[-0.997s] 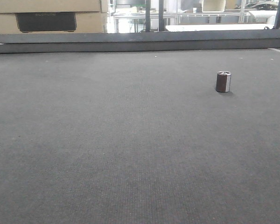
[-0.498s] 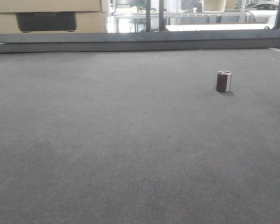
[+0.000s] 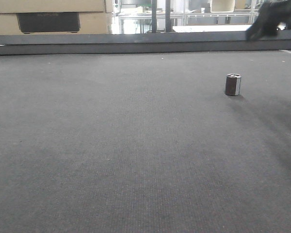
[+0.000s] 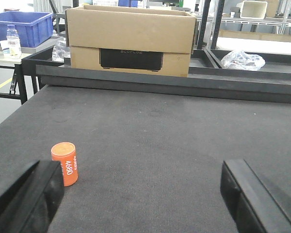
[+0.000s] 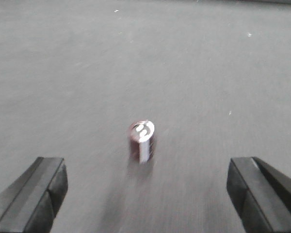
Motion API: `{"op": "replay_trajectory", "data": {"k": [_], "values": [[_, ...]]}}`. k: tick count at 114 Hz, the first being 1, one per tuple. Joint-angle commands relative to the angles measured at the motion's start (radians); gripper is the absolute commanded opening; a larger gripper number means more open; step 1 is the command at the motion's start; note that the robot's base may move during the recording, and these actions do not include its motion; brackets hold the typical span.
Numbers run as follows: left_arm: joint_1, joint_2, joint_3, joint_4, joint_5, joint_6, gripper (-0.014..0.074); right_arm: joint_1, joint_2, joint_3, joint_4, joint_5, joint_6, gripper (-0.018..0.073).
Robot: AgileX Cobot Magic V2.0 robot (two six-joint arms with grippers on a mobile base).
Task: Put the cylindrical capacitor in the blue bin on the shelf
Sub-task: 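Close left gripper on orange cylinder, right gripper on brown capacitor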
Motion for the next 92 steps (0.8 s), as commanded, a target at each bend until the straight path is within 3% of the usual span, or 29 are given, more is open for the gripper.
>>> {"op": "replay_trajectory", "data": {"k": [1,20,45,92], "values": [[-0.005,0.003,-0.009,0.003,-0.011,0.001,0.0559,0.001,0.100,0.002,-0.008,-0.210,-0.008,0.0570],[-0.005,0.003,-0.009,0.003,-0.011,0.001,0.0559,0.001,0.275,-0.001,-0.008,-0.440,-0.008,0.0570],[-0.005,0.003,-0.009,0.003,-0.011,0.001,0.0559,0.001,0.439,-0.006,-0.017,-0.646,-0.008,0.0570],[-0.005,0.003,-0.009,0.003,-0.009,0.001,0.0559,0.001,0.574,-0.193,-0.046,-0.575,0.046,0.0570]]}}
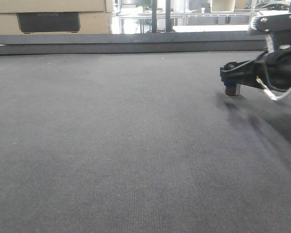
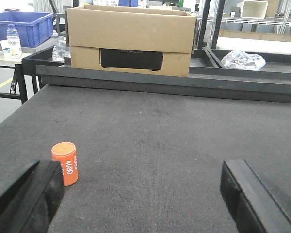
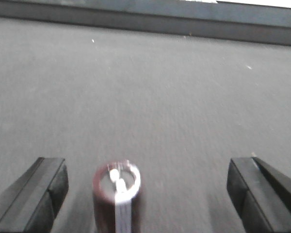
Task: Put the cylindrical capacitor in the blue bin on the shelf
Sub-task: 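Close left gripper on orange cylinder, right gripper on brown capacitor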
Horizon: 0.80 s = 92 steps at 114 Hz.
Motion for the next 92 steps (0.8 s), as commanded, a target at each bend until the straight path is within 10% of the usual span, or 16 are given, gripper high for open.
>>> {"op": "replay_trajectory", "data": {"k": [1,43,78,92], "values": [[-0.005,0.003,-0.009,0.003,-0.009,0.001,0.0559,-0.001,0.028,-0.041,-0.011,0.017,0.012,0.0570],[-0.005,0.003,-0.009,0.003,-0.007,0.001,0.0559,-0.001,0.131,-0.131,-0.011,0.064,0.031,0.0540],[-0.005,0.003,-0.009,-0.011,-0.007,0.001,0.0559,-0.001,0.143,-0.146,-0.011,0.095,0.031,-0.0073],[-0.005,0.003,-0.009,-0.011,-0.007,0.001,0.0559,-0.001,0.126,-0.146,-0.011,0.110,0.031,-0.0167]]}}
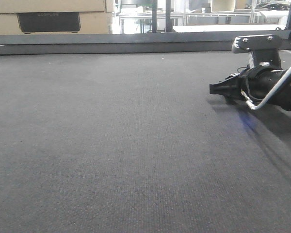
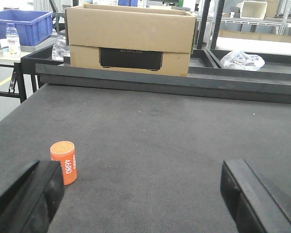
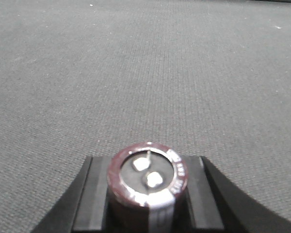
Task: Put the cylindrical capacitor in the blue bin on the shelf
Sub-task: 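Close left gripper on orange cylinder, right gripper on brown capacitor, then lift both held cylinders off the table surface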
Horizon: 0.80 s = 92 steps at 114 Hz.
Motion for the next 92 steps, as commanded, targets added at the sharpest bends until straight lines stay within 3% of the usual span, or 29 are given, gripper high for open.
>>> {"op": "replay_trajectory", "data": {"k": [1,27,58,68,79,92], "values": [[-0.005,0.003,-0.009,-0.003,-0.009,0.001,0.0559,-0.001,-0.024,-0.002,-0.007,0.023,-0.002,-0.0167],[-0.003,0.030,-0.009,0.076,-0.045,0.001,0.0561,-0.001,-0.196,-0.002,-0.007,0.185,-0.002,-0.0167],[0.001,0.279,-0.009,0.116,-0.269,0.001,0.0601,-0.001,-0.531,-0.002,-0.007,0.490,-0.002,-0.0167],[0.024,0.392,-0.009,0.071,-0.375,0.001,0.0600,-0.001,-0.635,-0.002,-0.007,0.549,-0.002,-0.0167],[0.096,0.527,-0.009,-0.024,-0.486,0.001,0.0601,-0.001,-0.744,-0.002,-0.007,0.600,-0.002,-0.0167],[0.171,0.649,-0.009,-0.039,-0.569,0.001,0.0601,-0.001,-0.850,-0.002,-0.007,0.657,-0.002,-0.0167]]}}
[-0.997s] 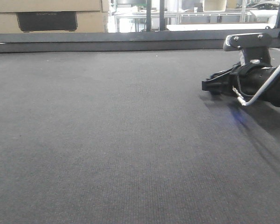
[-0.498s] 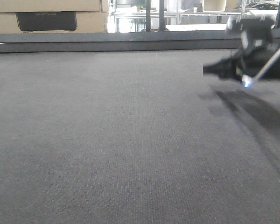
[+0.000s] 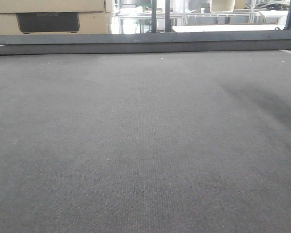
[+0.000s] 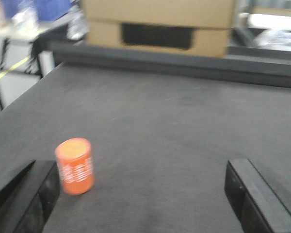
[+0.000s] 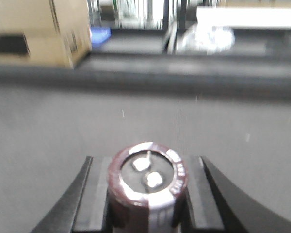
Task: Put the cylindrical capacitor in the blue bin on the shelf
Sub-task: 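Lift both held cylinders off the table surface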
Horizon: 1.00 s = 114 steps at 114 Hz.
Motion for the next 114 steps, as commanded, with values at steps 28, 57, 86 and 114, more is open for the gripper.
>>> {"op": "replay_trajectory", "data": {"k": [28,57,86,114], "values": [[0.103,0.383,-0.007,-0.042,-0.398,0.001,0.0601,-0.001,-0.216,-0.002,-0.007,0.080,-0.002,-0.0167],[0.103,0.698,-0.072,-0.066,-0.577,0.001,0.0601,-0.001,-0.249,-0.002,-0.007,0.117,-0.002,-0.0167],[0.115,0.871,-0.251,-0.072,-0.552,0.001,0.0601,-0.001,-0.260,-0.002,-0.007,0.131,-0.002,-0.0167],[0.161,0.977,-0.352,-0.097,-0.502,0.001,0.0601,-0.001,-0.266,-0.002,-0.007,0.132,-0.002,-0.0167]]}}
